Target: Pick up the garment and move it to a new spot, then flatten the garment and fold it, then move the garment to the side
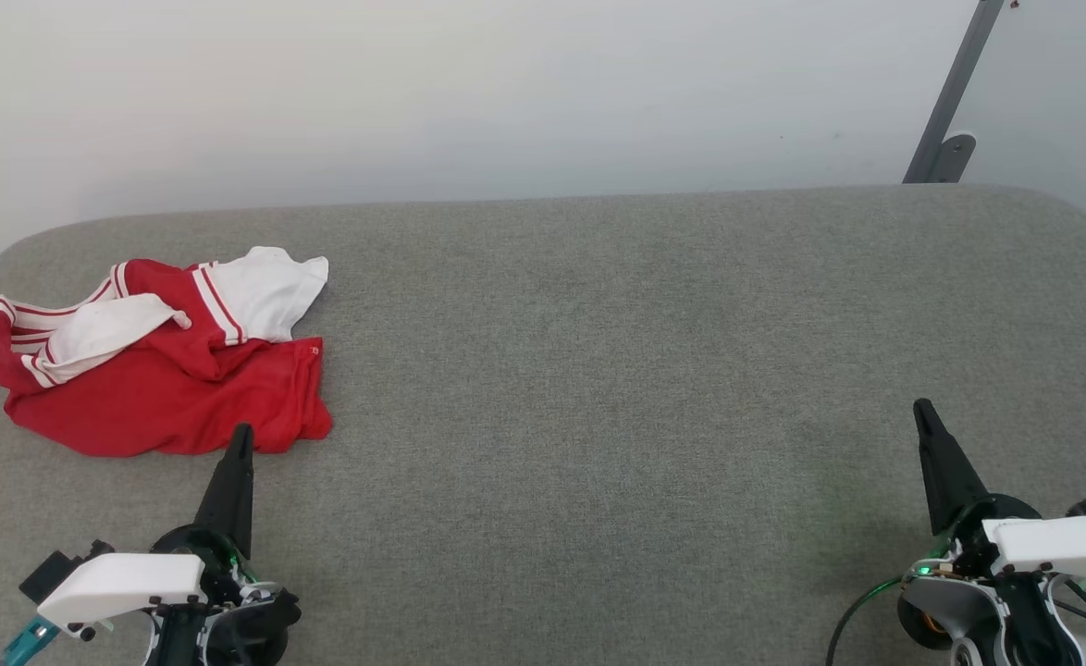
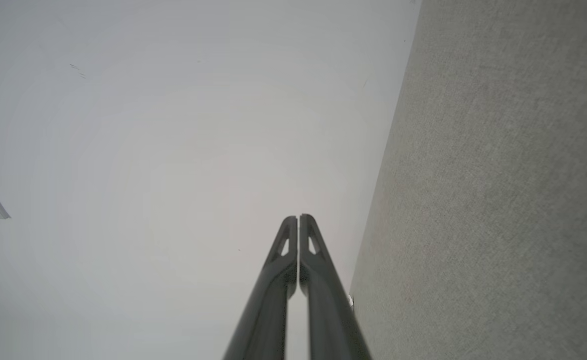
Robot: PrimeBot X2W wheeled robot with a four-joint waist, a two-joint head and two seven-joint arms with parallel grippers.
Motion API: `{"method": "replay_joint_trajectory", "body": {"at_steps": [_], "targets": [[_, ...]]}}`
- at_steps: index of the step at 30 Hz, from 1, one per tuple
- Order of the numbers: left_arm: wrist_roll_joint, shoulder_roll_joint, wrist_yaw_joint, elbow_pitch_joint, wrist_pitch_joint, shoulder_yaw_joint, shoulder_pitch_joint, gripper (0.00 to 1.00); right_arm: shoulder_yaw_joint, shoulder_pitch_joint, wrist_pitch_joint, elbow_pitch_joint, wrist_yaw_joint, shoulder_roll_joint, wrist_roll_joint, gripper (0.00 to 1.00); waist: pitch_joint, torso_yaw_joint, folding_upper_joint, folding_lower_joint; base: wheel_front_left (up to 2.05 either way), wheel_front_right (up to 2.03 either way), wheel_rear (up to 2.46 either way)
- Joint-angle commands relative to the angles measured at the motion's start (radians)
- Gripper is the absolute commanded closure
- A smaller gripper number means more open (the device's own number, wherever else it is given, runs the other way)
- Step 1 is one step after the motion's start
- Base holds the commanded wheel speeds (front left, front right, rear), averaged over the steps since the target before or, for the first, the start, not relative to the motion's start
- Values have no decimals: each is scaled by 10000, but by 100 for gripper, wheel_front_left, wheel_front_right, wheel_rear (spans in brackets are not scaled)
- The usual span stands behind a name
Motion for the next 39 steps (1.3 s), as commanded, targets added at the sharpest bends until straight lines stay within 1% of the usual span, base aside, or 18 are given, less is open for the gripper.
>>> {"method": "replay_joint_trajectory", "body": {"at_steps": [1, 34, 35, 37, 38, 39], "targets": [[27, 11, 23, -5, 18, 12, -131, 100, 2, -42, 9, 25, -4, 11, 42, 100, 0, 0, 0, -1, 0, 0, 0], [26, 11, 23, -6, 17, 10, -131, 100, 3, -42, 9, 25, -4, 11, 42, 100, 0, 0, 0, -1, 0, 0, 0], [3, 2, 0, -1, -2, 0, -2, 0, 0, -1, -4, -1, 0, -1, 2, 0, 0, 0, 0, 0, 0, 0, 0], [3, -36, 0, 154, -6, -4, 118, 0, 5, 114, -6, 161, 0, 17, -2, 0, 1, 0, 0, 0, 0, 0, 0], [4, -65, 0, 244, -9, -6, 205, 100, 7, 212, -8, 257, 0, 38, -2, 100, 1, 0, 0, -1, 0, 0, 0], [20, -52, 0, 278, -24, 3, 230, 0, 10, 229, -25, 286, 0, 43, -7, 0, 3, 1, 0, 0, 0, 0, 0]]}}
